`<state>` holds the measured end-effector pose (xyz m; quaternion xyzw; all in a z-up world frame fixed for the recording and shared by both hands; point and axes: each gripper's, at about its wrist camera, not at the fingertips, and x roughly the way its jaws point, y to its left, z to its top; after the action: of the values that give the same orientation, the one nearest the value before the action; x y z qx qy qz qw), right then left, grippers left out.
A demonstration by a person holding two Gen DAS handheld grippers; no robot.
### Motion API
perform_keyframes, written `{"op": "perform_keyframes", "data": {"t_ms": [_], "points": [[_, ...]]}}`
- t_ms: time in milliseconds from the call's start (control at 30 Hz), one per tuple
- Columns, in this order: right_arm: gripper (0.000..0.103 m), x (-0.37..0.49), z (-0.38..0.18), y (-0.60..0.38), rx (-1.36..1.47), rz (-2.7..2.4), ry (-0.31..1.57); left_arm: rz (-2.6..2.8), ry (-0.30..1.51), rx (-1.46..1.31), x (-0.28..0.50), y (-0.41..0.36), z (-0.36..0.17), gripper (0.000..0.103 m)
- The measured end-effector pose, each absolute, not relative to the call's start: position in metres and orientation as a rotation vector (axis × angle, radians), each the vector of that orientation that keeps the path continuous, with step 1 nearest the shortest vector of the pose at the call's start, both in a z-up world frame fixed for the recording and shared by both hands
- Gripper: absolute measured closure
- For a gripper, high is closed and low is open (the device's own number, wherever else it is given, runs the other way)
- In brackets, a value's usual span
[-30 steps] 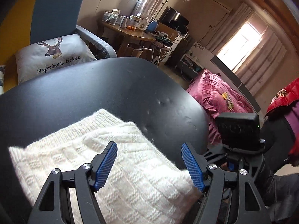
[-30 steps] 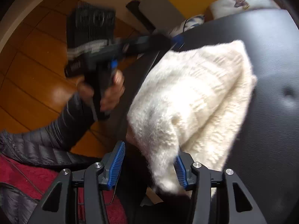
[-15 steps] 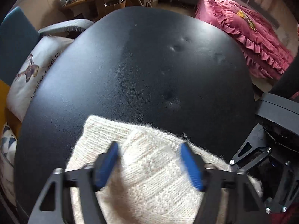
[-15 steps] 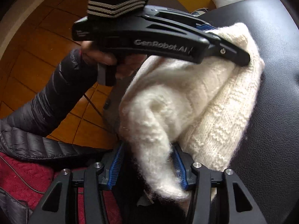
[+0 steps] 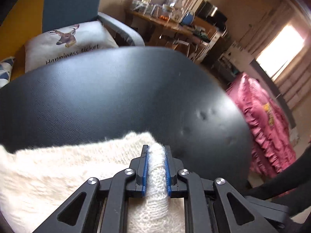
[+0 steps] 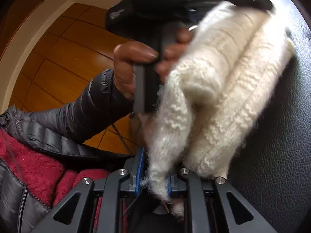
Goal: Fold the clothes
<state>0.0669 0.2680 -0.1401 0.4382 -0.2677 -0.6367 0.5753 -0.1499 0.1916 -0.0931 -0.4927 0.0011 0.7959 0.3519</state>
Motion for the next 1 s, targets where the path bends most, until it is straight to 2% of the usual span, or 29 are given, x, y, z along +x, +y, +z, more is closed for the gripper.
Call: {"op": "perform_keyframes", "data": {"t_ms": [133,267,400,567,633,767,867,900,1000], "points": [[0.085,0.072,-0.141,0.27,1.05,-1.514,-0.662,2.052,0.093,-1.291,-0.142,0.206,-0.099,0.088],[0.071,0.084,-0.133,0.285,1.073,-1.576,-0.712,2.03,-0.085,-1.308,-0.151,0.187,-0.087,0.085],[0.07,0.087,-0.103,0.305,1.088,-1.733,-0.635,2.041,-0.202,-1.219,-0.148,0.159,-0.051,0.077],[0.069,0.088,-0.042,0.305,0.966,-1.943,-0.421,2.115,-0.224,-1.066,-0.126,0.11,-0.001,0.049],[0.069,0.081,-0.021,0.293,0.906,-2.004,-0.316,2.179,-0.207,-1.032,-0.113,0.085,0.007,0.047],[0.069,0.053,-0.011,0.252,0.924,-2.1,-0.129,2.28,-0.141,-1.063,-0.086,0.039,-0.006,0.046],[0.069,0.035,-0.037,0.233,1.127,-2.131,-0.001,2.278,-0.142,-1.128,-0.068,0.015,-0.033,0.046],[0.073,0.038,-0.045,0.23,1.159,-2.132,0.009,2.27,-0.151,-1.157,-0.062,0.009,-0.044,0.046],[0.074,0.044,-0.068,0.226,1.252,-2.137,0.007,2.276,-0.119,-1.164,-0.041,0.001,-0.071,0.046]]}}
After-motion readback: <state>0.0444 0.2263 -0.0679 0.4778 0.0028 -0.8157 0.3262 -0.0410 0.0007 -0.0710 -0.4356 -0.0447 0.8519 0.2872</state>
